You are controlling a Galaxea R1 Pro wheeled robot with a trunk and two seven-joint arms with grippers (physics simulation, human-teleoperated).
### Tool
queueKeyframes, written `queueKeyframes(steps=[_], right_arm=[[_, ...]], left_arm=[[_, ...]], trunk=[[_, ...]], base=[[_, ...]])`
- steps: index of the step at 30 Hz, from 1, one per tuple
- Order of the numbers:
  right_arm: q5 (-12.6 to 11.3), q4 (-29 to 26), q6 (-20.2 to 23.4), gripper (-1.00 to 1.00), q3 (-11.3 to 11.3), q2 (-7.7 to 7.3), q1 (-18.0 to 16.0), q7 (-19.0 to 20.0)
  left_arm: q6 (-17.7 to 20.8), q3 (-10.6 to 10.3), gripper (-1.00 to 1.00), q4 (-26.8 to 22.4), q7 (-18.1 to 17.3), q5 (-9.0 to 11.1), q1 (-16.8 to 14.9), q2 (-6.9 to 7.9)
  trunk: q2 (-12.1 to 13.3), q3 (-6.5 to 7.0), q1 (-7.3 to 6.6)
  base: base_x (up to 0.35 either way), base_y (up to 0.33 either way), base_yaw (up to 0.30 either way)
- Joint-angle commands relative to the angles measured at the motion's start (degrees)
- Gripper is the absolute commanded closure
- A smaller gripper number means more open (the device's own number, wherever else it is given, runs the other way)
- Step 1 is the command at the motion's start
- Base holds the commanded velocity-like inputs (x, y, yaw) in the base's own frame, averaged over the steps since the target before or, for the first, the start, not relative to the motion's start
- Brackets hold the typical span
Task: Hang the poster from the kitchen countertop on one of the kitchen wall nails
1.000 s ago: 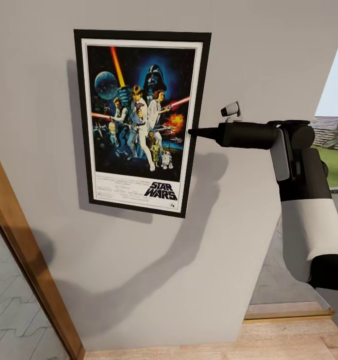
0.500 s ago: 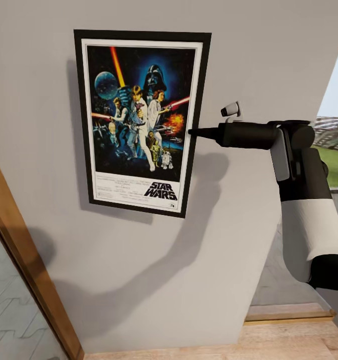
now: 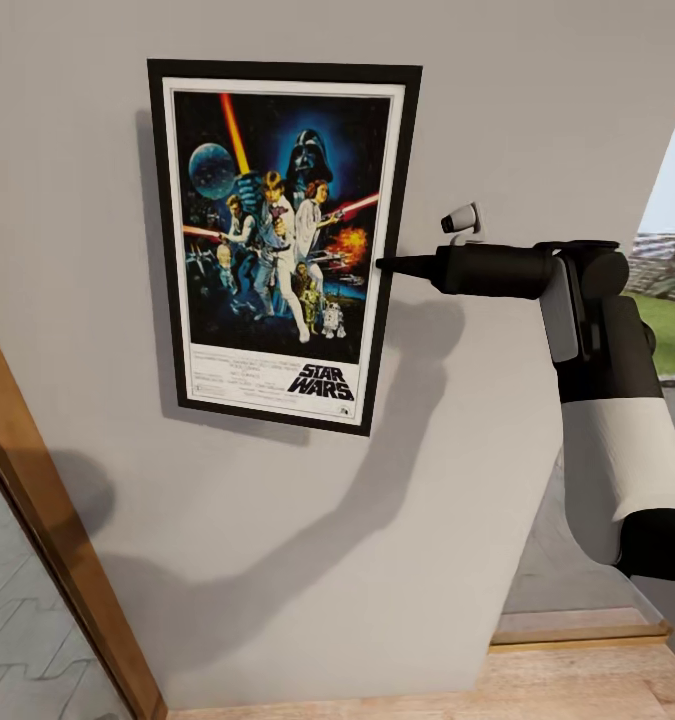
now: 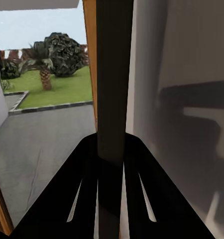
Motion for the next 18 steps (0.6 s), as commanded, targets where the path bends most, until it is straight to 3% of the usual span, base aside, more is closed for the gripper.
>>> queueKeyframes(steps=[1,18], right_arm=[[-0.2,0.0,0.3,1.00,0.1,-0.04,0.0,0.0],[-0.2,0.0,0.3,1.00,0.1,-0.04,0.0,0.0]], left_arm=[[-0.1,0.5,-1.00,0.1,-0.3,-0.2,0.0,0.01],[-0.1,0.5,-1.00,0.1,-0.3,-0.2,0.0,0.01]], trunk=[[-0.1,-0.04,0.02],[-0.1,-0.04,0.02]], base=[[0.002,0.000,0.000],[0.000,0.000,0.000]])
